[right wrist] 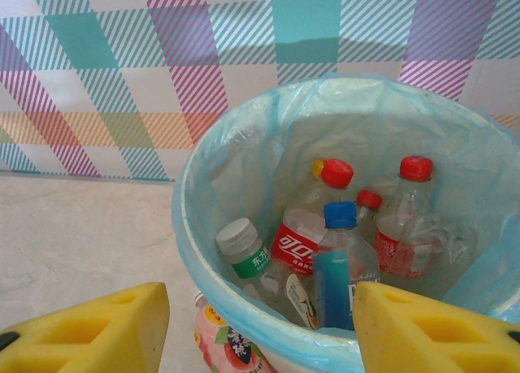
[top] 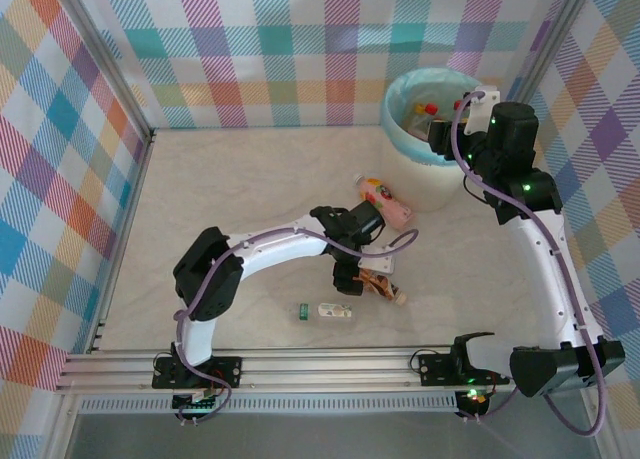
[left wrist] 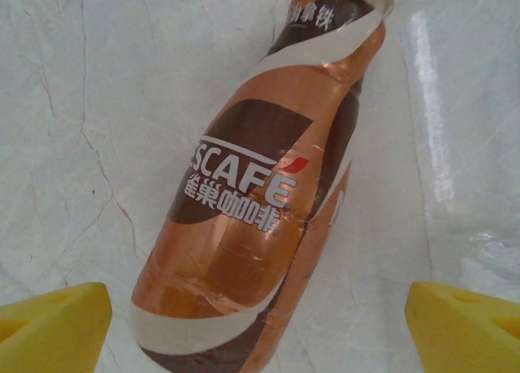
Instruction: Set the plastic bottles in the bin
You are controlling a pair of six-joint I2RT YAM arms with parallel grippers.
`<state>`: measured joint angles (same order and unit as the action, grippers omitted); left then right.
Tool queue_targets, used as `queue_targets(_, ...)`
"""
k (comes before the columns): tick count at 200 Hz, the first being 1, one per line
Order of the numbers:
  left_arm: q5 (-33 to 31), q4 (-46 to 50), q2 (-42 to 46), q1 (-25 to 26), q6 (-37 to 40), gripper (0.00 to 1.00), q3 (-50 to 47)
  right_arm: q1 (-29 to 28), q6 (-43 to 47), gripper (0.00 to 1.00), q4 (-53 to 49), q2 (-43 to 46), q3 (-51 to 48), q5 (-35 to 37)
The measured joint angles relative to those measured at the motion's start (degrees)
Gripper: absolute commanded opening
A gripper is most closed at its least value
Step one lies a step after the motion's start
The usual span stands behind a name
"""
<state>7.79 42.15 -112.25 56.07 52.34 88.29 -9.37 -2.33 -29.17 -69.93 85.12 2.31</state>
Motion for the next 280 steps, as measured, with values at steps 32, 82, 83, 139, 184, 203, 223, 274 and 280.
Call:
queue_targets(32, -0.42, 0.68, -2.73, 0.04, 0.72, 0.90, 2.58, 0.00, 0.26, 0.63, 0.00, 0.02, -0.07, -0.02)
queue_targets(82, -0.57, 1.68, -6.58, 0.07, 1.14, 0.85, 5.84, 0.00, 0.92, 0.66, 0.00, 0.50, -0.96, -0.02)
queue_targets(83, -0.59, 1.68, -6.67, 0.07, 1.11, 0.85, 5.86, 0.00, 0.94, 0.66, 0.00, 0.55, -1.01, -0.02)
queue_targets(139, -0.59, 3.78, -8.57, 0.07, 0.98, 0.69, 6.05, 0.00, 1.09, 0.67, 0.61, 1.42, -1.95, -0.28)
queue_targets(184, 0.70, 3.85, -7.58, -0.44, 0.37, 0.65, 5.64, 0.00, 0.17, 0.67, 2.23, 1.42, -1.95, -1.55)
queue_targets(203, 1.25, 3.08, -5.09, -1.07, -0.37, 0.65, 4.26, 0.00, -0.26, 0.67, 2.64, 1.42, -1.92, -2.03)
queue_targets(223, 2.03, 1.55, -0.76, -2.21, -1.53, 0.65, 2.27, 0.00, -0.52, 0.67, 2.60, 1.42, -1.86, -2.89)
queue_targets(274, 6.23, -5.73, 13.94, -8.48, -9.25, 0.64, -5.46, 0.00, -2.36, 0.67, 2.21, 1.36, 0.13, -7.13)
queue_targets(280, 6.99, -6.88, 15.43, -9.33, -10.75, 0.64, -6.16, 0.00, -2.62, 0.67, 2.40, 1.36, 0.28, -8.11)
